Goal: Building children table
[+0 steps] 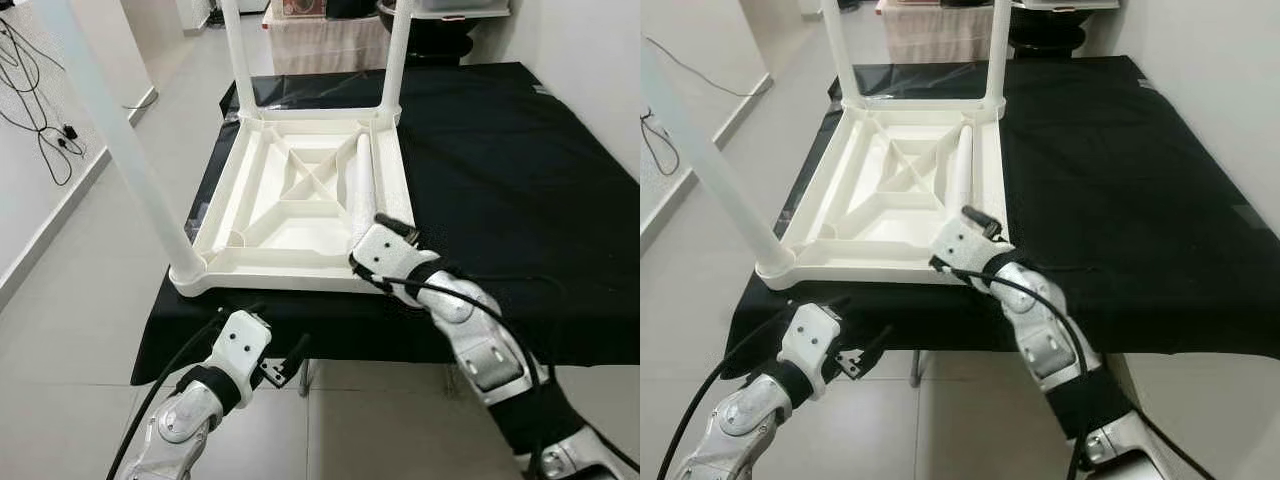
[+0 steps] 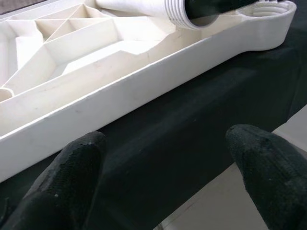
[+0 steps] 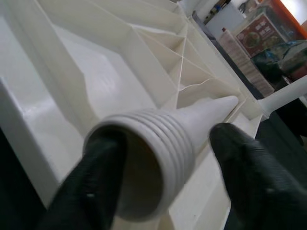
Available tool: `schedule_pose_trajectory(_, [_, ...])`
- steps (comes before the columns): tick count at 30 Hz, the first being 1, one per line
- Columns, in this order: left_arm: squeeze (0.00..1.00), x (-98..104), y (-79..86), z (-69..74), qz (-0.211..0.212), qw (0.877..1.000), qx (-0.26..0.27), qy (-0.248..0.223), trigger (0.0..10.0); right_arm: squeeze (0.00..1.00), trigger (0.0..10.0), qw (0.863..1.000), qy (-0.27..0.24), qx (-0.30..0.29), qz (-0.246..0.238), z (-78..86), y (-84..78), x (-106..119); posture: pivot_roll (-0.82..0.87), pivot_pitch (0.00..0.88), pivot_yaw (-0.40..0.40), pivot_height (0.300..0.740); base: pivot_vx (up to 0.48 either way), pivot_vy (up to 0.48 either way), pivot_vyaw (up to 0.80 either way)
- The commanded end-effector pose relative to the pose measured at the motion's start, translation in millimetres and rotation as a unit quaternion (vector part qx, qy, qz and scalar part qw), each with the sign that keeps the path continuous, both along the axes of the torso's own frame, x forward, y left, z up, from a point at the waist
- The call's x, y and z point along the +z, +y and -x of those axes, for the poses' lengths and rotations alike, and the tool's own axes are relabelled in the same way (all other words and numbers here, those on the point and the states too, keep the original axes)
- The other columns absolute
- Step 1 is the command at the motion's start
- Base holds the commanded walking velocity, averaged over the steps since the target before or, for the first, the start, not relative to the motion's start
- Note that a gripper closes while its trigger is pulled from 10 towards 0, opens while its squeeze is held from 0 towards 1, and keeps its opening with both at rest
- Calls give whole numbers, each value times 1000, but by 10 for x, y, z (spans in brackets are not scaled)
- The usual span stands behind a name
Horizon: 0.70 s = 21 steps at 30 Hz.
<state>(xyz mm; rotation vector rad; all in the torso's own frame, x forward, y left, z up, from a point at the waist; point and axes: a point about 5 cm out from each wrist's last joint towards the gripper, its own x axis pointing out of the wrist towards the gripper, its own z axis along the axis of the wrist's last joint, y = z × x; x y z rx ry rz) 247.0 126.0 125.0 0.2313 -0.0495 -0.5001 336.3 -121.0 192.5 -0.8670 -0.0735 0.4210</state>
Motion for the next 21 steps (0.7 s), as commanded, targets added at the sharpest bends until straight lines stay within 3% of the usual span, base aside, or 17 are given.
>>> schedule_pose_trajectory(1, [0, -1, 2, 27, -11, 1000, -1, -1, 10000, 0, 0, 1000, -8, -3, 2, 15, 30, 14, -33, 160, 6, 740, 0, 0, 0])
schedule_pose_trajectory(14, [0, -2, 0, 29, -14, 1000, -5, -1, 10000, 0, 0, 1000, -13, -28, 5, 26, 19, 23, -35, 158, 12, 740, 0, 0, 0])
schedule_pose_trajectory(19, [0, 10, 1, 19, -15, 1000, -5, -3, 10000, 0, 0, 999, -17, -49, -8, -2, -74, 64, -35, 160, 12, 740, 0, 0, 0])
schedule_pose_trajectory(21, [0, 20, 3, 12, -16, 1000, -6, -6, 10000, 0, 0, 997, -24, -66, -36, -34, -165, 124, -37, 159, 15, 740, 0, 0, 0])
